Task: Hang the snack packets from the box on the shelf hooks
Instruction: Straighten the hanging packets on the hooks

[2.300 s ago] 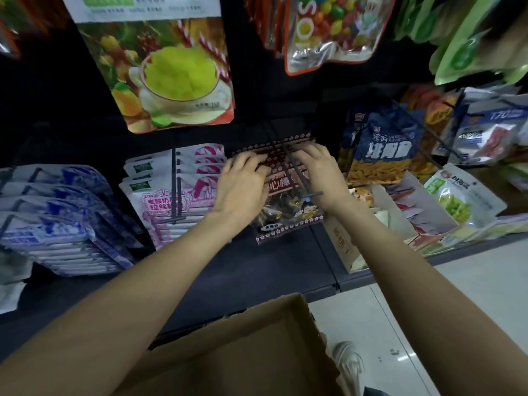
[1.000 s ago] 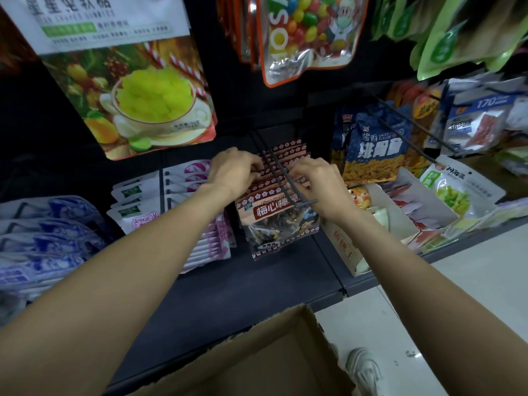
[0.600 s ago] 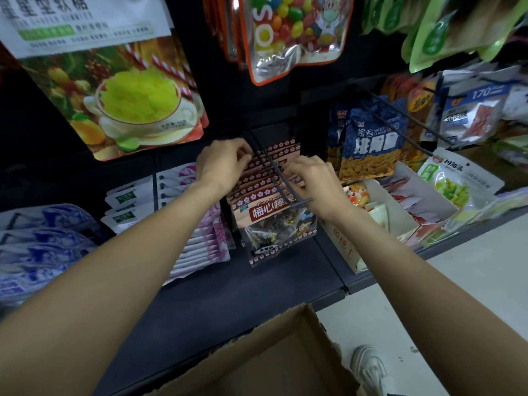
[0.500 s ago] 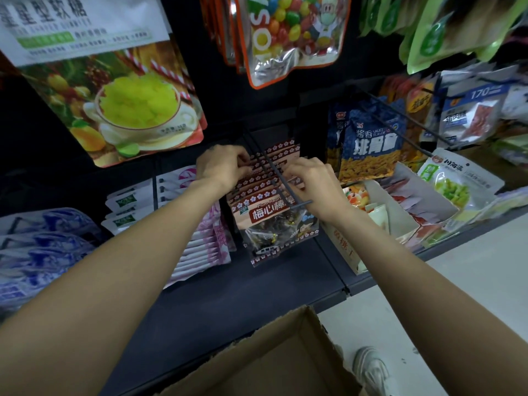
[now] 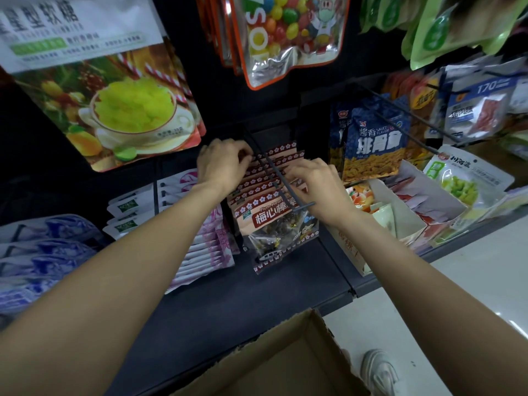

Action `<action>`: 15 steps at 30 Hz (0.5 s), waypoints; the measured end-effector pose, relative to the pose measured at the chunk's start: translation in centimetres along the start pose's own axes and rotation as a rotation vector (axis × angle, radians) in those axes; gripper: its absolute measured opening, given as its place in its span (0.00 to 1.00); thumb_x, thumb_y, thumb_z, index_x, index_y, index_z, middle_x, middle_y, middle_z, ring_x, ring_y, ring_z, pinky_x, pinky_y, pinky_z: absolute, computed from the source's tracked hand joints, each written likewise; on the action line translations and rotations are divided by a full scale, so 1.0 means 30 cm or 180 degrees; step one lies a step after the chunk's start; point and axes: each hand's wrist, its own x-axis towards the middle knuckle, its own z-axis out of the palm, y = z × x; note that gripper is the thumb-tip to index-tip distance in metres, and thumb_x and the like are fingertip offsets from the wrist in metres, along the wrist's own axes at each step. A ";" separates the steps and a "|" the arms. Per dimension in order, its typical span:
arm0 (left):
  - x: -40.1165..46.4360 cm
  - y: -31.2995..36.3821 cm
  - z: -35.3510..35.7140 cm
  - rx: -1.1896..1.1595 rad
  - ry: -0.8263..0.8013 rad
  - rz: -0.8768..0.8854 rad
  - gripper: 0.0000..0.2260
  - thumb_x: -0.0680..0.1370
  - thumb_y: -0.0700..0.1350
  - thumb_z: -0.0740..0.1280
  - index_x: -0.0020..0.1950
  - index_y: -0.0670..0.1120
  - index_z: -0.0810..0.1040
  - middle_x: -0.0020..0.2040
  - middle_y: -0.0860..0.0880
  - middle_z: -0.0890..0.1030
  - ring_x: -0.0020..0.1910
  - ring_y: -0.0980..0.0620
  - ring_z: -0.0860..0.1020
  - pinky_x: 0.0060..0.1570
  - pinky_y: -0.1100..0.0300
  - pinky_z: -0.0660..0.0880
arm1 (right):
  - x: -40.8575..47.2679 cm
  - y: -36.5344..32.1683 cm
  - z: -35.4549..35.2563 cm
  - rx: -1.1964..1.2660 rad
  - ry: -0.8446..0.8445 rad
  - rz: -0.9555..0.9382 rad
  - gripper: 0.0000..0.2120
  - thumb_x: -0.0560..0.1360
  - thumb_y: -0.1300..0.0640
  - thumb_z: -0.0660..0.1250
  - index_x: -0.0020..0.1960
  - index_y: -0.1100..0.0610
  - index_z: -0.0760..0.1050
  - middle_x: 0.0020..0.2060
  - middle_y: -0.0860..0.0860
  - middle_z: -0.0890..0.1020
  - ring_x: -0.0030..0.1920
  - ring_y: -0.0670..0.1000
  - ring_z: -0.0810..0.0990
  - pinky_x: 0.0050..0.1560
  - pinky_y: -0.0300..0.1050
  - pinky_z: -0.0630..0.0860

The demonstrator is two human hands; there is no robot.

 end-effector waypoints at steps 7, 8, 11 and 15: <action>0.041 -0.013 0.016 -0.0608 -0.0157 -0.0495 0.11 0.75 0.35 0.66 0.46 0.52 0.80 0.48 0.53 0.83 0.49 0.52 0.80 0.51 0.56 0.77 | 0.000 -0.012 -0.005 0.0079 0.0012 0.0060 0.08 0.76 0.55 0.66 0.55 0.54 0.79 0.58 0.47 0.79 0.59 0.54 0.71 0.51 0.47 0.60; 0.040 -0.015 0.017 -0.0635 -0.0130 -0.0483 0.13 0.75 0.34 0.65 0.46 0.52 0.81 0.47 0.52 0.83 0.48 0.52 0.81 0.50 0.56 0.78 | -0.001 -0.012 -0.005 0.0090 0.0010 0.0067 0.08 0.76 0.56 0.66 0.55 0.54 0.79 0.58 0.47 0.79 0.59 0.55 0.71 0.51 0.47 0.59; 0.035 -0.023 0.021 -0.0607 -0.0066 -0.0336 0.14 0.75 0.32 0.63 0.46 0.51 0.82 0.48 0.50 0.83 0.48 0.49 0.81 0.49 0.55 0.78 | -0.007 -0.010 -0.007 0.0132 0.0032 0.0072 0.08 0.76 0.55 0.67 0.54 0.54 0.80 0.58 0.47 0.79 0.58 0.54 0.71 0.50 0.45 0.58; 0.031 -0.020 0.020 -0.0380 -0.0066 -0.0122 0.14 0.77 0.33 0.61 0.47 0.49 0.82 0.49 0.47 0.83 0.48 0.46 0.80 0.48 0.54 0.77 | -0.016 -0.014 -0.008 0.0096 -0.0004 0.0126 0.07 0.76 0.56 0.67 0.54 0.53 0.79 0.59 0.47 0.78 0.59 0.54 0.71 0.49 0.44 0.56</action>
